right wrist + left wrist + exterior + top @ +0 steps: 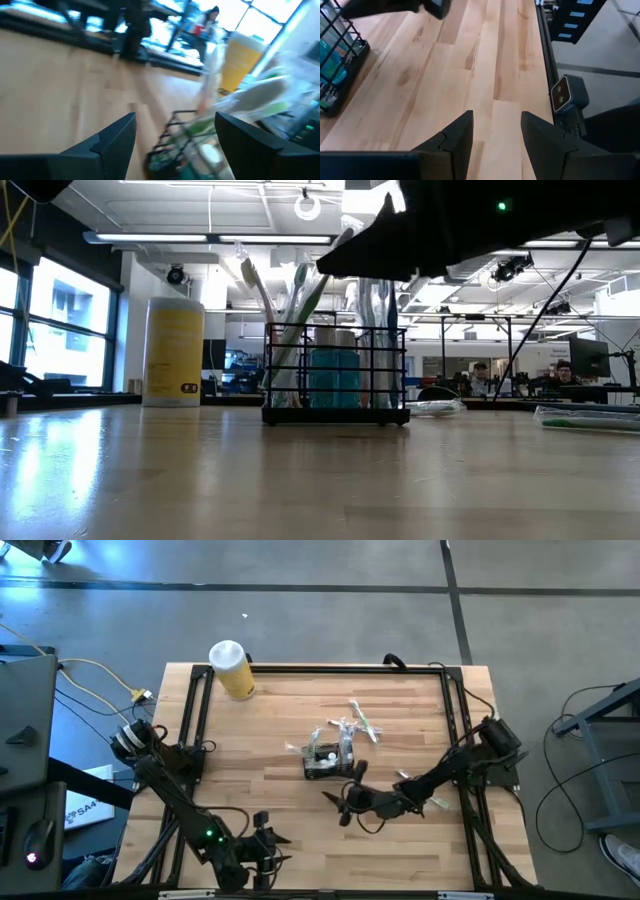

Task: Pick & Place toothbrushing station
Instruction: Put the green toothbrush into the wire organizer

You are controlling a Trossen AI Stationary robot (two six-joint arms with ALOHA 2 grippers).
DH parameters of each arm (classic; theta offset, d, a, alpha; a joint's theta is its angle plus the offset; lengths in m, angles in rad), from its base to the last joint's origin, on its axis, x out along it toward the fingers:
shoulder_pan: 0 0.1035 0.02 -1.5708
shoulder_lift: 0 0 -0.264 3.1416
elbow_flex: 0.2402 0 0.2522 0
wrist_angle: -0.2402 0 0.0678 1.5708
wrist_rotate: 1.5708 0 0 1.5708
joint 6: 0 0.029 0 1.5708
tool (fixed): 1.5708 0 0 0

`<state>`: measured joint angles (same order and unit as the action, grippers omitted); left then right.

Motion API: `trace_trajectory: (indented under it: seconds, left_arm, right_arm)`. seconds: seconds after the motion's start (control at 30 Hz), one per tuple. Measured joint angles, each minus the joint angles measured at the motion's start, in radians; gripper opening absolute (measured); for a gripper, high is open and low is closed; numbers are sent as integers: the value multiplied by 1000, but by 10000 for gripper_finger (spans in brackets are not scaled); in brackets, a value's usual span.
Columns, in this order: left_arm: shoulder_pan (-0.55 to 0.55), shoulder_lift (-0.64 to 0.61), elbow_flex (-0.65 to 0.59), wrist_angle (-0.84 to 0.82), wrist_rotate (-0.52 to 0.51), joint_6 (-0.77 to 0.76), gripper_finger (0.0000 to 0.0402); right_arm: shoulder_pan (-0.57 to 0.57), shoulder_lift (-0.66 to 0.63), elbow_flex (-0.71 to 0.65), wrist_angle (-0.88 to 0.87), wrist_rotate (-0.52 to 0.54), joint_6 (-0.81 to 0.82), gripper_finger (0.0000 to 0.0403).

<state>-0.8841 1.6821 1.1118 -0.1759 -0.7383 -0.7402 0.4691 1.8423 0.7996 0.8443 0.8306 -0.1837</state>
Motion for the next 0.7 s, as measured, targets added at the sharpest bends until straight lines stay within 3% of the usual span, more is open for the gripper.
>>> trace_trajectory:
  seconds: [0.2,0.43,0.7]
  left_arm:
    - [0,0,0,-6,-10,20,160]
    - [0,0,0,-6,-15,47,160]
    - [-7,1,0,5,-15,-32,160]
  right_arm:
    - [-8,-1,11,13,93,9,262]
    - [-51,-1,11,23,67,57,262]
    - [-105,-1,11,27,57,109,262]
